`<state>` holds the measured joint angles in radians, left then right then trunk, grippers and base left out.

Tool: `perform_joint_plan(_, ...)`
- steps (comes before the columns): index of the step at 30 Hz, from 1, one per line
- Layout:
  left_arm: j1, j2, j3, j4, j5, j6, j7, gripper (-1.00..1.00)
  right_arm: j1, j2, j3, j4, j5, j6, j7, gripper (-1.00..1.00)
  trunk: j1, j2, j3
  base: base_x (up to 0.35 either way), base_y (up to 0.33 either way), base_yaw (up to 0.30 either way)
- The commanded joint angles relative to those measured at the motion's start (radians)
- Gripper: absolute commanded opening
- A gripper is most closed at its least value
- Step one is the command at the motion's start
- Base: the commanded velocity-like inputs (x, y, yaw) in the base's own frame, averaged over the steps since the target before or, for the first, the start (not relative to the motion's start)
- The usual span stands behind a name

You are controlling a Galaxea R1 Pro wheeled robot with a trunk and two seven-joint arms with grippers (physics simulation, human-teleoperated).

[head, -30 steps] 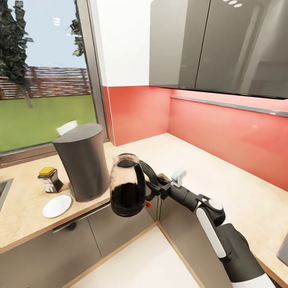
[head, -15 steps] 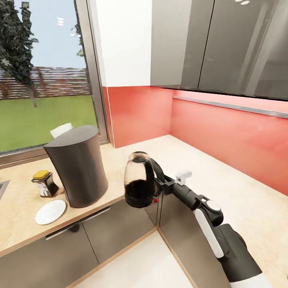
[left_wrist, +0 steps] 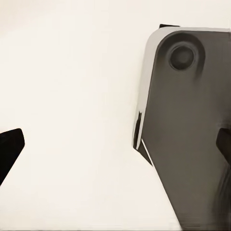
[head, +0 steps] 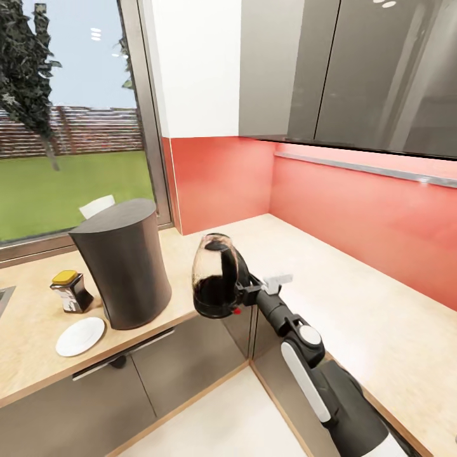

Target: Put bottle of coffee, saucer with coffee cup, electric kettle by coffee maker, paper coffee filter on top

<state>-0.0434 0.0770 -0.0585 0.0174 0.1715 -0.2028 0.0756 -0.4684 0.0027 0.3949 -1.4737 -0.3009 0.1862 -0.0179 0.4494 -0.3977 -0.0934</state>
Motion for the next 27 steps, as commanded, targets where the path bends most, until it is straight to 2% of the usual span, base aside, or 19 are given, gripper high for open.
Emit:
perform_joint_plan(1,-0.001,0.001,-0.006,0.016,0.009,-0.004,0.012,1.00,-0.001,0.000,0.001,-0.003,0.004,0.004,-0.003,-1.00,0.001,-0.002,-0.002,0.000,0.000,0.000)
perform_joint_plan(6,-0.001,-0.003,-0.007,0.027,0.009,-0.003,0.076,1.00,-0.001,0.001,0.000,-0.005,0.011,0.003,-0.011,-1.00,0.001,-0.002,-0.002,0.000,0.000,0.000)
perform_joint_plan(10,-0.001,-0.007,-0.007,0.029,0.010,-0.003,0.083,1.00,-0.001,0.002,-0.001,-0.008,0.005,0.001,-0.183,-1.00,0.001,-0.002,-0.002,0.000,0.000,0.164)
perform_joint_plan(12,-0.001,-0.007,-0.007,0.029,0.010,-0.003,0.084,1.00,-0.001,0.002,-0.001,-0.007,0.004,0.001,-0.210,-1.00,0.001,-0.002,-0.002,0.000,0.000,0.264)
perform_joint_plan(19,-0.001,-0.006,-0.007,0.029,0.009,-0.002,0.084,1.00,-0.001,0.000,-0.001,-0.005,0.006,0.001,-0.221,-1.00,0.001,-0.002,-0.002,0.089,-0.001,0.276)
perform_joint_plan(24,-0.001,-0.006,-0.007,0.029,0.009,-0.002,0.084,1.00,-0.001,-0.001,-0.001,-0.004,0.008,-0.001,-0.222,-1.00,0.001,-0.002,-0.002,0.266,-0.123,0.277)
perform_joint_plan(27,-0.001,-0.006,-0.007,0.029,0.010,-0.003,0.084,1.00,-0.001,-0.010,-0.001,0.016,0.011,-0.009,-0.218,-1.00,0.001,-0.002,-0.002,0.289,-0.169,0.128)
